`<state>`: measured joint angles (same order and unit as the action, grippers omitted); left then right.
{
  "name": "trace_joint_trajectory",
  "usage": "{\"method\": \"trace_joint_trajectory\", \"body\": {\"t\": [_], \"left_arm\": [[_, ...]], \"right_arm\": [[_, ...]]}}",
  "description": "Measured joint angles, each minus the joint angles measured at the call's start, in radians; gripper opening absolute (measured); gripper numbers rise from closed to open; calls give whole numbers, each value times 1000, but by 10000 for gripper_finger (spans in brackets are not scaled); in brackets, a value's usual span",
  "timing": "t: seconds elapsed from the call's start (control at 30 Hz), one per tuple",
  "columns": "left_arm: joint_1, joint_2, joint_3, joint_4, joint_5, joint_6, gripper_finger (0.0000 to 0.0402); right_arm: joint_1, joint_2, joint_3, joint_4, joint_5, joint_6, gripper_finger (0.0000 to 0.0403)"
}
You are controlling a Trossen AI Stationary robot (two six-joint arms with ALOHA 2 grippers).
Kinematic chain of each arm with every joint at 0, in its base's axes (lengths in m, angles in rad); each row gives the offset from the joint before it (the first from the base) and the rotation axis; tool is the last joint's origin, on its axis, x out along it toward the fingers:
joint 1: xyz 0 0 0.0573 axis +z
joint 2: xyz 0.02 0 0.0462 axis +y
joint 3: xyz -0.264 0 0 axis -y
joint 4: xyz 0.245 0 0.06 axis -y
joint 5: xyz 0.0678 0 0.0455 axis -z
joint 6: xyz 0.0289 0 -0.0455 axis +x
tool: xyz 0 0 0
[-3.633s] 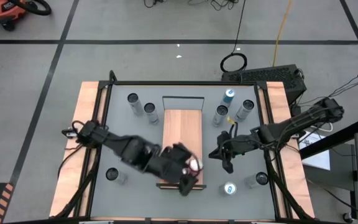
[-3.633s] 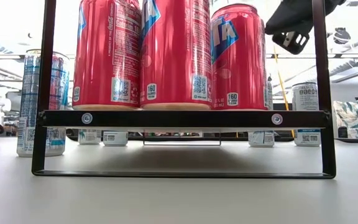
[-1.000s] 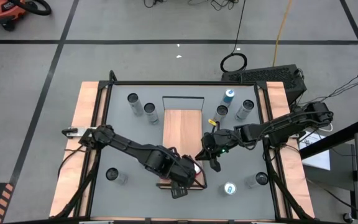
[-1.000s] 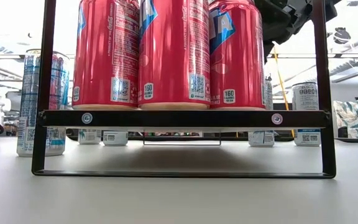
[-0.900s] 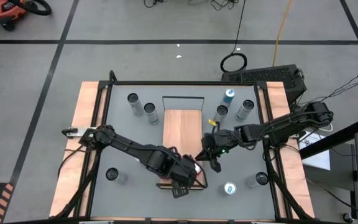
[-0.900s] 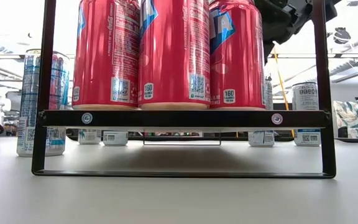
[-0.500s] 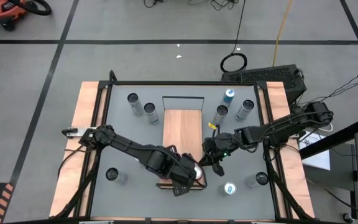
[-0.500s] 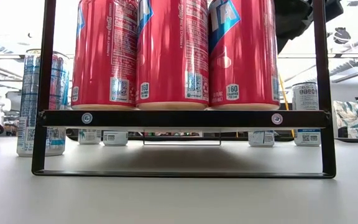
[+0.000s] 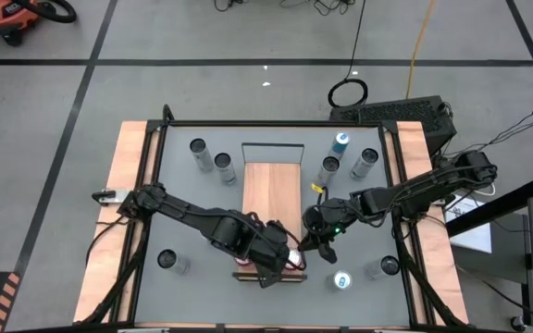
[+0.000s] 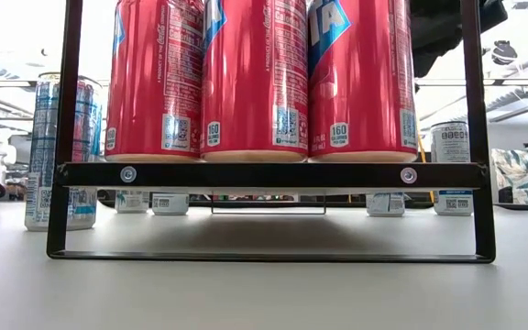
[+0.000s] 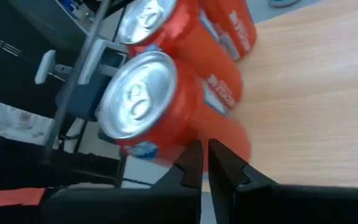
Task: Sort soda cans
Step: Put the red soda can on the shelf and align it with the other red soda cans
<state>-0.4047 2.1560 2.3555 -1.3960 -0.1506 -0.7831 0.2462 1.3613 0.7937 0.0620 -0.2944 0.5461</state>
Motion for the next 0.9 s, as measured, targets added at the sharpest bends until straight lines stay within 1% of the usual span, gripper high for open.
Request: {"method": "trace_joint_trajectory", "body": {"t": [0.13,0.23,0.33,0.43,0.53,0.73,0.9], "left_arm": [[-15,-13,-1,0,44,80,202],[-16,-13,-1,1,54,112,202],[-9,-13,-1,0,25,91,202],[-8,-46,-1,9,-1,80,202],[-9,-63,4,21,-3,124,202],[-6,-33,-7,61,9,209,202],[-3,4,-7,42,11,222,202]], "right_arm": [[13,-34,0,-41,1,21,0],[26,-70,0,-88,2,37,0],[41,-109,0,-129,8,46,0],[58,-141,0,-155,27,64,0],[75,-167,0,-137,34,68,0],[103,-174,0,-67,38,76,0],[120,-174,0,-60,85,95,0]]}}
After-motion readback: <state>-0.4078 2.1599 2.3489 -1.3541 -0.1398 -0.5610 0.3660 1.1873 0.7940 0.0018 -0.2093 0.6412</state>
